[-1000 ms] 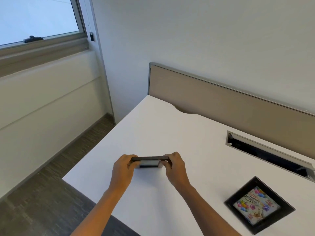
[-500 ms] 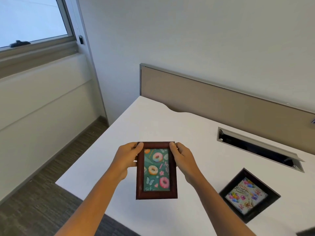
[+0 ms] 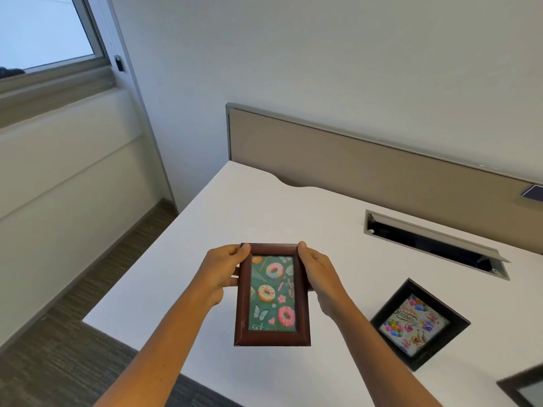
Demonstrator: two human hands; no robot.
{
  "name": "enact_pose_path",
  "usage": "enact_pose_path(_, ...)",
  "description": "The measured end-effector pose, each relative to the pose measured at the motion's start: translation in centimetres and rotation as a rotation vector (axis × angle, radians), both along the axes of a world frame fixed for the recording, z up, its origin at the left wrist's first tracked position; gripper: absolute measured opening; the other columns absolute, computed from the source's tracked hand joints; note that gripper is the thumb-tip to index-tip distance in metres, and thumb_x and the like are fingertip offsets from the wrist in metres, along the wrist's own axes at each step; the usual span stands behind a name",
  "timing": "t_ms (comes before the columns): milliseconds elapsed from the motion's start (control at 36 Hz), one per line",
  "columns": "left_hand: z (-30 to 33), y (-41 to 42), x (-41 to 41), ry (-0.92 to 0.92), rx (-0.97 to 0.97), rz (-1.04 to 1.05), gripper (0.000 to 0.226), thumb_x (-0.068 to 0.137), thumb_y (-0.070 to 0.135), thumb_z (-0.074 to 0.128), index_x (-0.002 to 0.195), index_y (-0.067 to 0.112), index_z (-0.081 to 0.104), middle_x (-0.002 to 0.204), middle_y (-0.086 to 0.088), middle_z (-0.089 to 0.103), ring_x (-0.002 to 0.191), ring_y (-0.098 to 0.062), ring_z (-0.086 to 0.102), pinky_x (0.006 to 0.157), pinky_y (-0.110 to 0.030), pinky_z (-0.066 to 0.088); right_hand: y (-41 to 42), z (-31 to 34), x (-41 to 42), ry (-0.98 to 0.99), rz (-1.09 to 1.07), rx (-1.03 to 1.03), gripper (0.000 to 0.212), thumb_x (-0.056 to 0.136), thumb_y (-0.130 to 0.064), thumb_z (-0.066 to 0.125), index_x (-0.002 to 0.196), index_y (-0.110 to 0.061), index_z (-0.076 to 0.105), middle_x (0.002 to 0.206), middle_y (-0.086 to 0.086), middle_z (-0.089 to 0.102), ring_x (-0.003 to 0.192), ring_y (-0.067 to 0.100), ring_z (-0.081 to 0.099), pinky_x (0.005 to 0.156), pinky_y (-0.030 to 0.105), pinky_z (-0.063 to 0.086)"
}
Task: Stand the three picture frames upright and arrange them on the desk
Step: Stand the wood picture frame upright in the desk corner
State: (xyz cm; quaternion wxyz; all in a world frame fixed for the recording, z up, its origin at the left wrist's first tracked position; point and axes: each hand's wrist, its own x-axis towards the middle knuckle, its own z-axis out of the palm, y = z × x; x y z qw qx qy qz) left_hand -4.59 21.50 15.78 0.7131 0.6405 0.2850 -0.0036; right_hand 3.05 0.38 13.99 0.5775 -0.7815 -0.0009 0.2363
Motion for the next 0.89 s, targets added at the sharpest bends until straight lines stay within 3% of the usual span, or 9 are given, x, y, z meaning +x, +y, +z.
enact_pose_path(167,-0.4,-0.3,0.3,-0.038,0.001,-0.009,0.017,0.099,0.037,0.067,0.101,0.022,0.076,0.087,-0.002,0.083,0.074,-0.012,0.079,0.051,-0.023,0.059,-0.1,-0.1,0.1,0.131,0.009,-0.038,0.083,0.102,-0.079,0.027,0.106,-0.015,0.079,0.091,0.001,0.086,0.084,0.016,0.083,0.07,0.032,0.061)
enact_pose_path(361,-1.4,-0.5,0.6,-0.09,-0.002,-0.023,0.011,0.099,0.03,0.067,0.103,0.025,0.076,0.092,-0.003,0.083,0.082,-0.013,0.08,0.056,-0.024,0.061,-0.3,-0.8,0.2,0.23,0.031,-0.06,0.098,0.093,-0.091,0.016,0.11,-0.02,0.08,0.099,0.005,0.086,0.095,0.023,0.083,0.085,0.044,0.066)
enact_pose_path(528,-2.4,-0.7,1.2,-0.111,0.014,-0.029,0.011,0.1,0.03,0.066,0.104,0.028,0.076,0.094,0.0,0.083,0.087,-0.011,0.079,0.059,-0.021,0.06,-0.3,-1.6,0.6,0.288,0.01,-0.008,0.094,0.09,-0.093,0.017,0.114,-0.028,0.08,0.104,0.0,0.086,0.099,0.019,0.082,0.087,0.043,0.062)
enact_pose_path(611,-2.9,-0.7,1.6,-0.121,0.029,-0.04,0.012,0.101,0.031,0.065,0.105,0.03,0.076,0.096,0.002,0.083,0.089,-0.01,0.079,0.06,-0.02,0.06,-0.4,-1.9,0.8,0.304,0.005,0.029,0.089,0.089,-0.093,0.023,0.118,-0.03,0.078,0.108,-0.001,0.085,0.104,0.021,0.081,0.097,0.048,0.059)
enact_pose_path(806,-4.2,-0.7,2.6,-0.117,0.017,-0.03,0.015,0.102,0.032,0.064,0.11,0.027,0.075,0.099,0.003,0.083,0.09,-0.008,0.078,0.063,-0.017,0.059,-0.4,-3.0,1.3,0.316,-0.01,0.093,0.08,0.098,-0.085,0.026,0.13,-0.03,0.074,0.118,-0.001,0.083,0.113,0.021,0.079,0.103,0.048,0.056)
enact_pose_path(889,-4.8,-0.7,3.0,-0.113,0.033,-0.029,0.017,0.102,0.034,0.063,0.112,0.028,0.074,0.1,0.005,0.082,0.094,-0.009,0.078,0.074,-0.023,0.06,-0.4,-3.5,1.5,0.319,-0.022,0.109,0.079,0.098,-0.084,0.028,0.132,-0.029,0.073,0.119,0.0,0.083,0.114,0.021,0.078,0.104,0.047,0.054)
